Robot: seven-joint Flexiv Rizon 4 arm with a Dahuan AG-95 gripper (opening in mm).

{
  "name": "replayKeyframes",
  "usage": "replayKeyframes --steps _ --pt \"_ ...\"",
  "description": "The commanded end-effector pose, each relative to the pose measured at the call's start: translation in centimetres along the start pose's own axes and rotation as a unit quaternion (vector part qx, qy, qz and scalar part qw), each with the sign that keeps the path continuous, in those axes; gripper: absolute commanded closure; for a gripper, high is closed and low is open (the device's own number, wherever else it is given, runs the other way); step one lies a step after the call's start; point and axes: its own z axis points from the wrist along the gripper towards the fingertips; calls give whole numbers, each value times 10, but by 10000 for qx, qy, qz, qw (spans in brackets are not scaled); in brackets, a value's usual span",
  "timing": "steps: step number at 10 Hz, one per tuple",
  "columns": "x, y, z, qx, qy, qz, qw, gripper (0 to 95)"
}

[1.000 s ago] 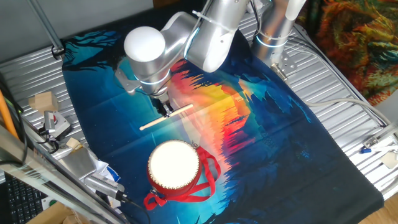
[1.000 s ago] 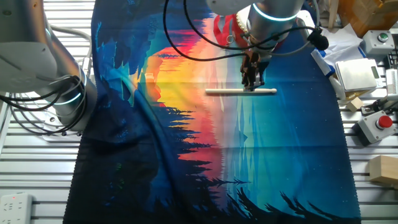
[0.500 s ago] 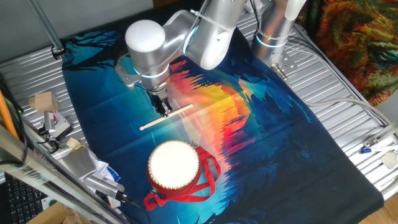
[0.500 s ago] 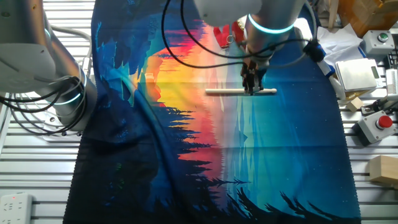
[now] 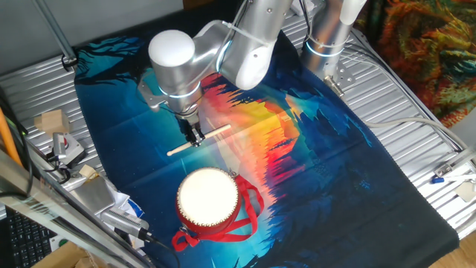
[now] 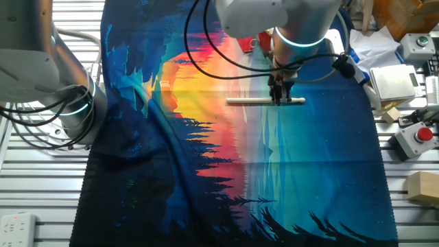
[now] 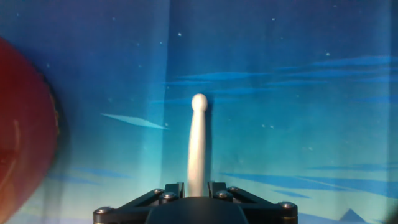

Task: Play the drum

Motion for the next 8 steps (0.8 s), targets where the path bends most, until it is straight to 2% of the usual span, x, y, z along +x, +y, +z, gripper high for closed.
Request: replayKeyframes --steps 1,3,4,8 --pt "3 -2 4 -8 -5 -11 10000 760" --pt "6 -4 8 -13 -23 -8 10000 760" --pt "6 -4 8 -11 -31 55 10000 950" --pt "7 -4 7 -40 -28 39 10000 950"
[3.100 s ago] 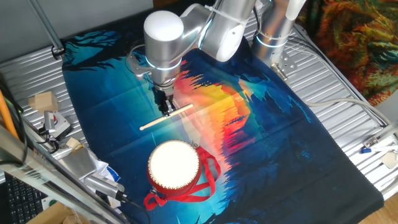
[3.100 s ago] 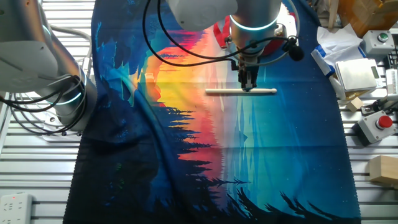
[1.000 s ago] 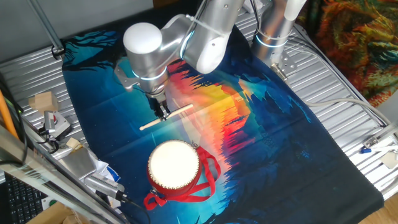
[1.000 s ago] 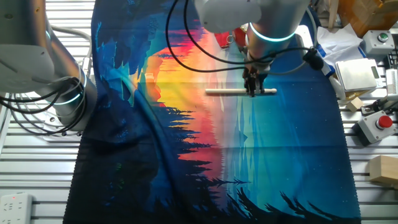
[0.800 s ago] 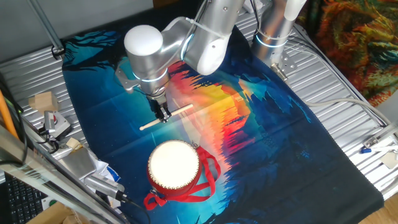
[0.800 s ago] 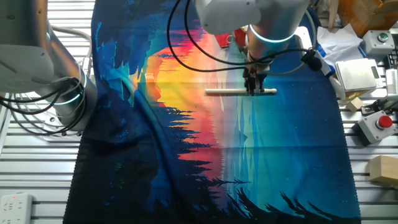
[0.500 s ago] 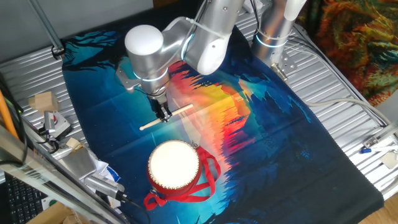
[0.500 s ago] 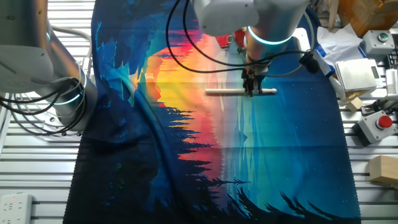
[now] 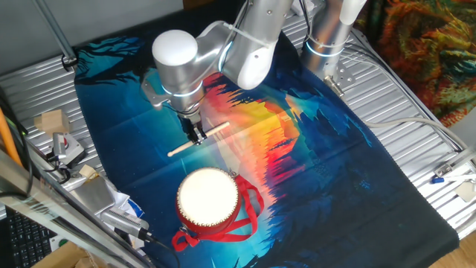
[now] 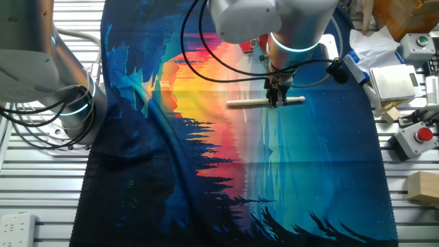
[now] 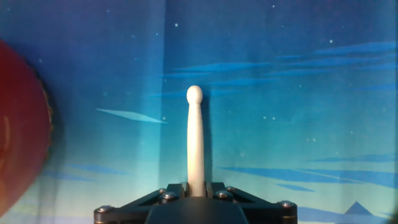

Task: Play the drum

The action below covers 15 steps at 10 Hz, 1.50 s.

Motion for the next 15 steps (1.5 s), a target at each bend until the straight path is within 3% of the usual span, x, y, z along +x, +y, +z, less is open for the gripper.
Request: replayKeyframes --steps 1,9,10,15 --pt "2 3 -6 -10 24 31 10000 950" --pt "-5 38 -58 5 154 -8 9999 950" --pt "-4 41 -62 -2 177 32 9998 950" --pt "12 55 -111 5 212 310 9993 950"
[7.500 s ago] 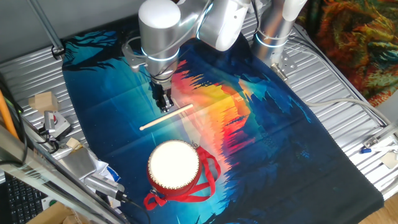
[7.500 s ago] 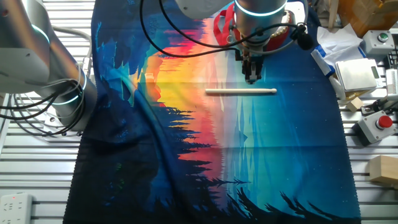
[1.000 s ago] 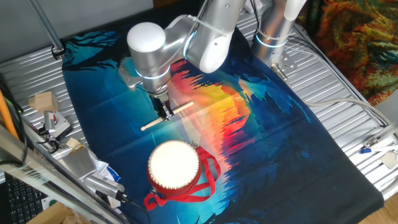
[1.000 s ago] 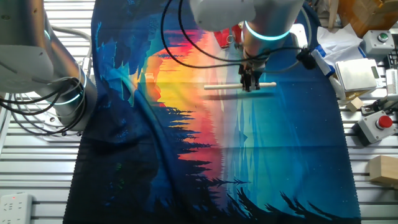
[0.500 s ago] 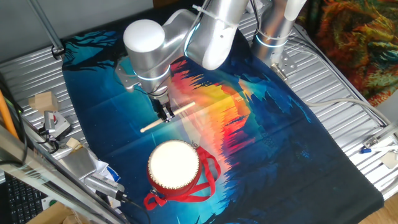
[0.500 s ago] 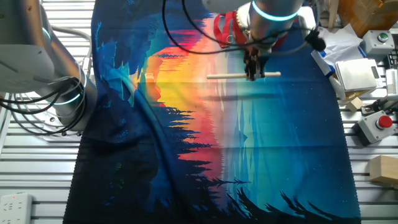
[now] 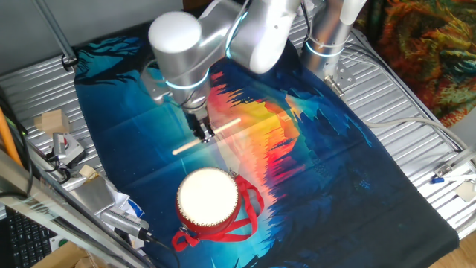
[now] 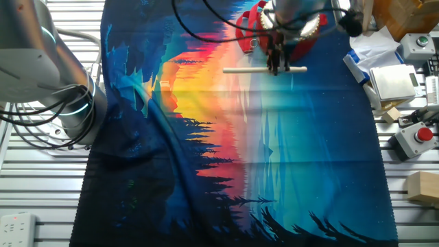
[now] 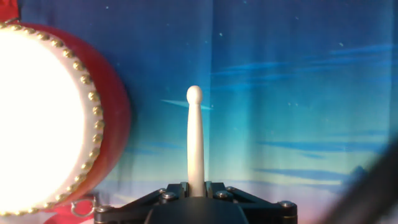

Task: Play the drum

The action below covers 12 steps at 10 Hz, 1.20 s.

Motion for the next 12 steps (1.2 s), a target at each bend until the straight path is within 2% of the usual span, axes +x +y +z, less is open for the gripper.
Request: replayKeyframes --steps 1,4,7,12 --pt "5 5 -27 -67 73 178 9998 950" --pt "9 20 -51 -237 160 442 9986 950" --pt "15 38 -59 -259 155 622 9976 950" --pt "34 71 -69 -274 74 482 9984 950"
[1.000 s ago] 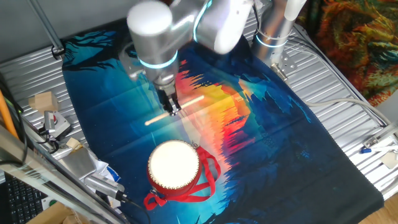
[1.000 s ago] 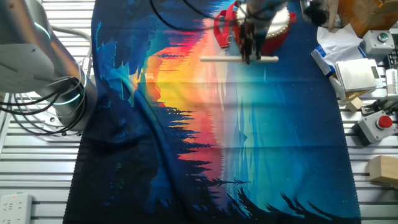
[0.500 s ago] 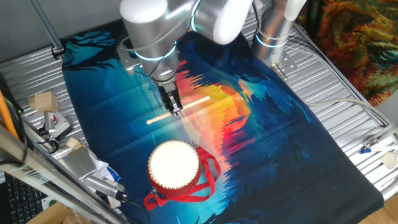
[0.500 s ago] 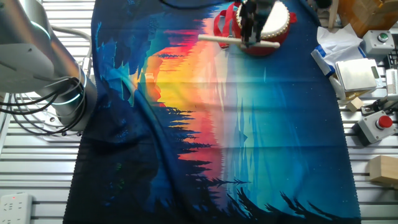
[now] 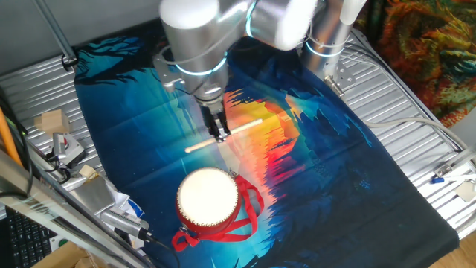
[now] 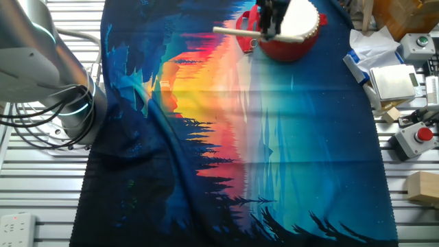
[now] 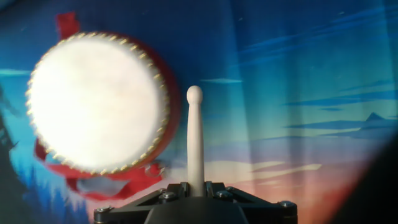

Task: Play the drum

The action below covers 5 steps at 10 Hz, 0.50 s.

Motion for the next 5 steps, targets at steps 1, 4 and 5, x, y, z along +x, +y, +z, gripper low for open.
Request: replayKeyframes --steps 1,4,5 --pt "0 7 0 -17 -18 36 10000 950" --pt "-3 7 1 -28 -34 132 9999 950" --pt "-6 3 2 -11 -20 104 9999 950"
